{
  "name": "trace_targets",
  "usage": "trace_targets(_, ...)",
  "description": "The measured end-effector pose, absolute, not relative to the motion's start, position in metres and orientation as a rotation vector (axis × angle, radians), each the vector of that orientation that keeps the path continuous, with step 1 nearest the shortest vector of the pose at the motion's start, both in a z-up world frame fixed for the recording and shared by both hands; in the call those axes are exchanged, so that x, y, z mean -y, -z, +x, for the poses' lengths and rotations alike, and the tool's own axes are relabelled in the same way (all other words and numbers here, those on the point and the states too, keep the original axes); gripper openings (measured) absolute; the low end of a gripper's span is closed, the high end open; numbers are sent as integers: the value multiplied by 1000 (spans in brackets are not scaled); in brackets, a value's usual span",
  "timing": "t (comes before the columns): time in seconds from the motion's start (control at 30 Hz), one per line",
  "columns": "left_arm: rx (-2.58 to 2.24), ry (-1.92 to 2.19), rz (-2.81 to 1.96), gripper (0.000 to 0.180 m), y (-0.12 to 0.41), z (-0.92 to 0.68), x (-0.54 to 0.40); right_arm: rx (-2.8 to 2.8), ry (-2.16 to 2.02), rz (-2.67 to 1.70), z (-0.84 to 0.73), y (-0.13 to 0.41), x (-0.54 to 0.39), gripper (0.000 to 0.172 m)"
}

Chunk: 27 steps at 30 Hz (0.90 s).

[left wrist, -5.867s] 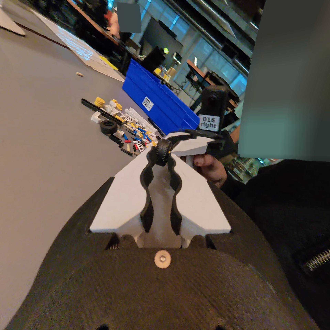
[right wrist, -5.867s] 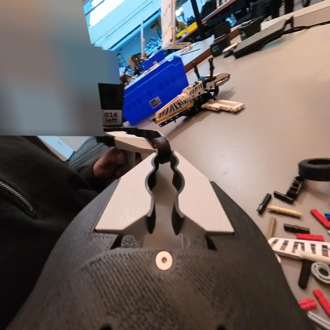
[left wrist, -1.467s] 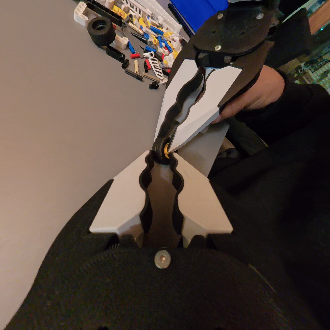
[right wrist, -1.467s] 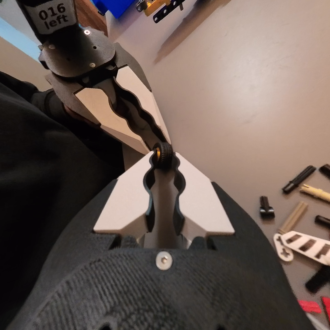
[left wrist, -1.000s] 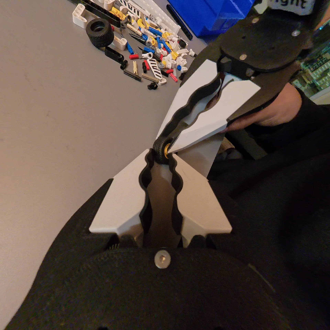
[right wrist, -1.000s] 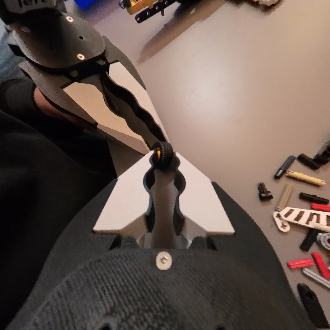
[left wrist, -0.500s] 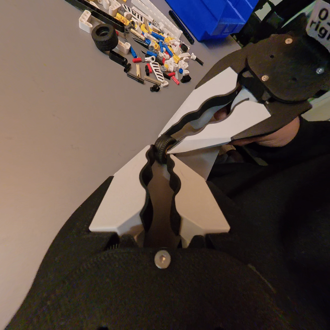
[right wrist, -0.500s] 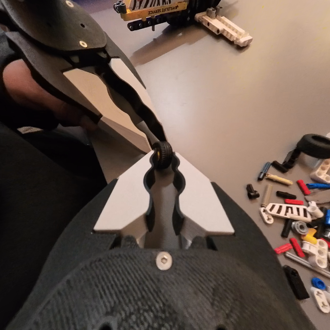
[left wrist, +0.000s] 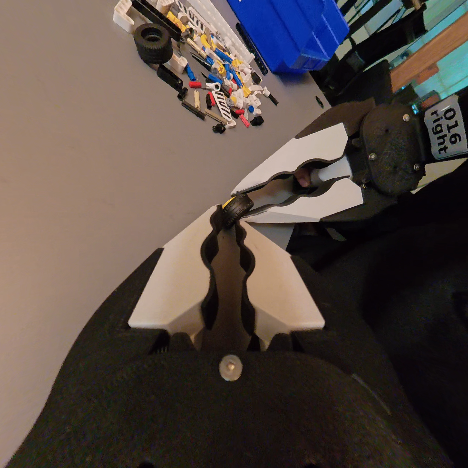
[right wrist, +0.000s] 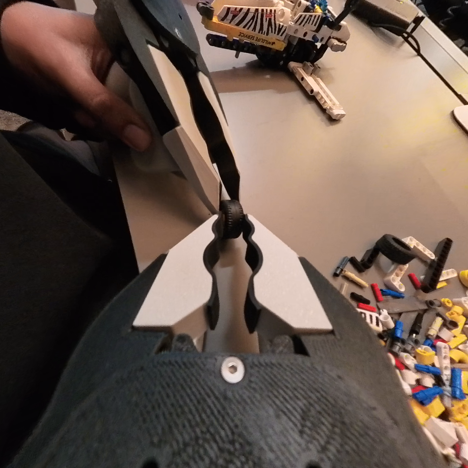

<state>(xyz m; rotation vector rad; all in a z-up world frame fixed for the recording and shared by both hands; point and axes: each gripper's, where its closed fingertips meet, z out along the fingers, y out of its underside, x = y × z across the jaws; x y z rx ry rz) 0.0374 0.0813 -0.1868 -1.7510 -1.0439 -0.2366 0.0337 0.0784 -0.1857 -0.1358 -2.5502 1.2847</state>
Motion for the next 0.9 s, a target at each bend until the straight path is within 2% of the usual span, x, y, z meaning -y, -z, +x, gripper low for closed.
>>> trace_targets(0.2, 957, 269, -1653, 16, 166, 39, -79, 2588, -1313, -41, 36, 186, -78, 14)
trace_targets(0.37, 925, 211, -1821, 17, 178, 40, -84, 2639, -1353, -11, 36, 186, -77, 14)
trace_targets(0.7, 912, 177, -1877, 11, 182, 36, -86, 2774, -1435, -68, 36, 187, -81, 18)
trace_targets(0.9, 896, 155, -1892, 10, 182, 37, -87, 2811, -1513, -119, 35, 182, -86, 12)
